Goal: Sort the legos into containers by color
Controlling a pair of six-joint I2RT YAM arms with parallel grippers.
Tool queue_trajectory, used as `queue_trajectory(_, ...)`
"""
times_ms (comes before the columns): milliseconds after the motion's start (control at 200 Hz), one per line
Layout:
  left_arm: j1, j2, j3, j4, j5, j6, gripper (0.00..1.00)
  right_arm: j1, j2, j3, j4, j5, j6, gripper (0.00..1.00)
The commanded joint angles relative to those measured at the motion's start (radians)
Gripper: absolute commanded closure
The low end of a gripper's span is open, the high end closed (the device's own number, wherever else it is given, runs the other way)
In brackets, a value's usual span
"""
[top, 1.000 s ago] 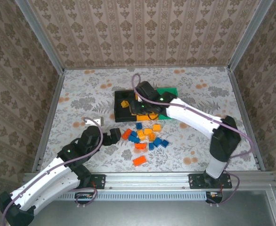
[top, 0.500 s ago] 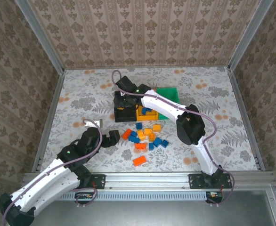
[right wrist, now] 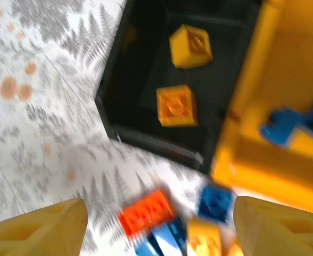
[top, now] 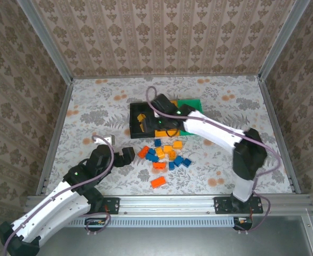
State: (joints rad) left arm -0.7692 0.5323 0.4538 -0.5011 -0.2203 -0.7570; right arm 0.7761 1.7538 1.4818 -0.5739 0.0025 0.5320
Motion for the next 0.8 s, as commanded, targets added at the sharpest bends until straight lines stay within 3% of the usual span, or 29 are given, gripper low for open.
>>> queue_trajectory(0,0.014,-0.005,-0.018,0.008,0.014,-0.012,0.00,0.001,-0.136,-0.198,-0.033,0.047,0.034,0.26)
queue_trajectory(190,0.030,-0.005,-0.030,0.018,0.023,-0.022,0.00,0.001,-0.332,-0.489,-0.114,0.125,0.070,0.24)
queue_trajectory(330,0.041,-0.004,-0.040,0.023,0.030,-0.032,0.00,0.001,-0.355,-0.618,-0.127,0.126,0.100,0.23)
queue_trajectory(795,0.069,-0.003,-0.047,0.012,0.049,-0.049,0.00,0.012,-0.262,-0.692,-0.013,0.140,0.087,0.23)
